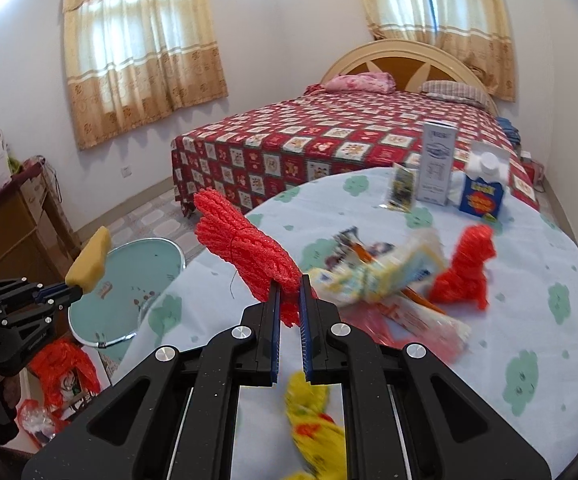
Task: Collect trash
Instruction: 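Carry the sponge and red net over the teal bin and open both tools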
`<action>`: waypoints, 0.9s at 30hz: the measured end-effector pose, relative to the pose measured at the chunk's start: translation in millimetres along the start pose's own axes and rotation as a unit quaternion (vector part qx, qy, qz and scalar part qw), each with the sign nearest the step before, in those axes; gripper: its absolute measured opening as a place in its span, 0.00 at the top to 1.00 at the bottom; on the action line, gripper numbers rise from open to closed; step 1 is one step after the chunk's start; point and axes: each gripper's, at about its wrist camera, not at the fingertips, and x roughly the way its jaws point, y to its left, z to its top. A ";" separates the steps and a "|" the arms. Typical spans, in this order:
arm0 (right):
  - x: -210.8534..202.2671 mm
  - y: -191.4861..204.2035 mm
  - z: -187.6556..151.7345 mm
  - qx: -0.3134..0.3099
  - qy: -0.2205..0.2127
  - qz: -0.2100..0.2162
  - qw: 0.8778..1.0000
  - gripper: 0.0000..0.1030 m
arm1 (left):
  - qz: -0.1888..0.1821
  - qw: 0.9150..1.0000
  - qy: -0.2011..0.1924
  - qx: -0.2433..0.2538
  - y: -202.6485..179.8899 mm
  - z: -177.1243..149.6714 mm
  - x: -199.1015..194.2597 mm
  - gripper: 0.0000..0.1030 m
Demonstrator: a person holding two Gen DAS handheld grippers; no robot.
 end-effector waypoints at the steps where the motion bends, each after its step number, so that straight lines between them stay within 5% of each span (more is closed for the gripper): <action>1: 2.3 2.2 1.0 -0.002 0.001 0.001 1.000 0.91 | 0.000 1.000 0.001 -0.001 1.8 -0.1 0.6 0.92; 27: 52.5 50.7 20.6 -0.048 0.027 0.034 0.998 0.91 | 0.030 0.999 0.019 -0.029 36.3 -3.5 16.8 0.92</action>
